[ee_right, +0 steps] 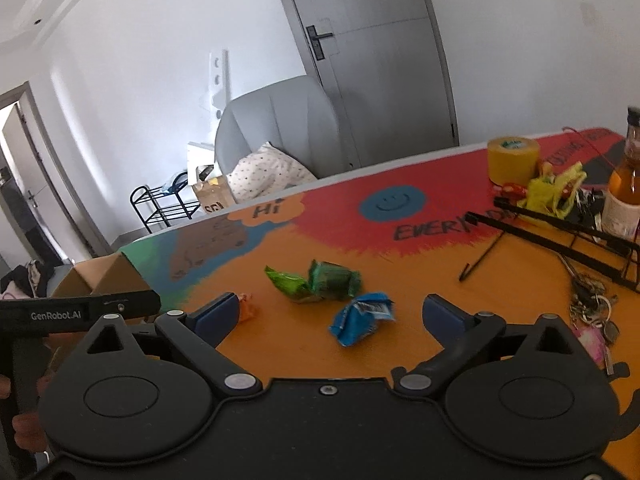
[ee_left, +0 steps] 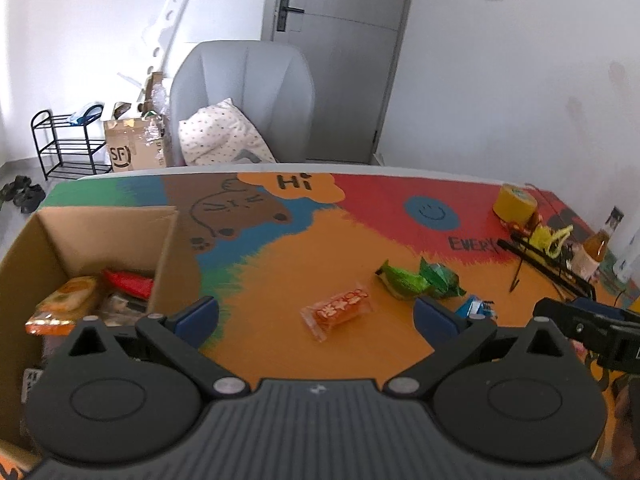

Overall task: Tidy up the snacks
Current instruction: 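Withdraw both tools from the box toward the remaining snacks, then grasp the red-white packet with left tool while right tool grasps the blue candy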

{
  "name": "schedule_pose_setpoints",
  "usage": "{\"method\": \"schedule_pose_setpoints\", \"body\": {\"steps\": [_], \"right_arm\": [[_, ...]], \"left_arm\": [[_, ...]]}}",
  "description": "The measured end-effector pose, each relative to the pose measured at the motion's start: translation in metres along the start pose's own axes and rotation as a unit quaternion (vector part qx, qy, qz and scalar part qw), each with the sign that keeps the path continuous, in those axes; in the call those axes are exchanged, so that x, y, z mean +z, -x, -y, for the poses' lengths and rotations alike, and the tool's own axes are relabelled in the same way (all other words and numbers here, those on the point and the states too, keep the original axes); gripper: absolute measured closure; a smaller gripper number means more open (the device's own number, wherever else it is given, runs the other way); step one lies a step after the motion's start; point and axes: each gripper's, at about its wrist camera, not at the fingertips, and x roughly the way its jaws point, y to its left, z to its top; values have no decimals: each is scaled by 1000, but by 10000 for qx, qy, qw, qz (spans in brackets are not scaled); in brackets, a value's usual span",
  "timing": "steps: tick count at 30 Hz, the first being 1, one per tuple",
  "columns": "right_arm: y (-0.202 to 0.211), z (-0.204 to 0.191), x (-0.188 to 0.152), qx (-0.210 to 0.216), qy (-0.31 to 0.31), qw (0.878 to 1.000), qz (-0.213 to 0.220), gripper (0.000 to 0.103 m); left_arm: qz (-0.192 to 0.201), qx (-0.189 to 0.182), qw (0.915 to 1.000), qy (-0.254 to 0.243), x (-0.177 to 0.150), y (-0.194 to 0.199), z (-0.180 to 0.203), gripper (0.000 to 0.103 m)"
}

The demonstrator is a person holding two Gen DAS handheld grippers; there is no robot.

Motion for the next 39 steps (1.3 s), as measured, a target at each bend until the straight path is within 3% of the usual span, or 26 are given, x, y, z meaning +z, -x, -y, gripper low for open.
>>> {"method": "schedule_pose_setpoints", "body": {"steps": [16, 24, 30, 34, 36, 39], "right_arm": [[-47, 24, -4, 1, -138, 9990, -417, 6], [-80, 28, -8, 103, -205, 9977, -645, 12], [-96, 21, -10, 56, -42, 9973, -737, 29], [-94, 17, -12, -5, 102, 9970, -764, 61], [-92, 17, -13, 24, 58, 9970, -776, 67], [-88, 15, -16, 90, 31, 9968, -791, 74]], "left_arm": [[-329, -363, 9980, -402, 0, -59, 26, 2], [-460, -343, 9977, -360, -1, -94, 25, 17], [-630, -278, 9967, -434, -11, -114, 31, 31], [-654, -263, 9963, -489, -17, -115, 30, 40], [-664, -280, 9962, -498, -17, -114, 30, 48], [-687, -331, 9962, -418, -17, -111, 28, 68]]}}
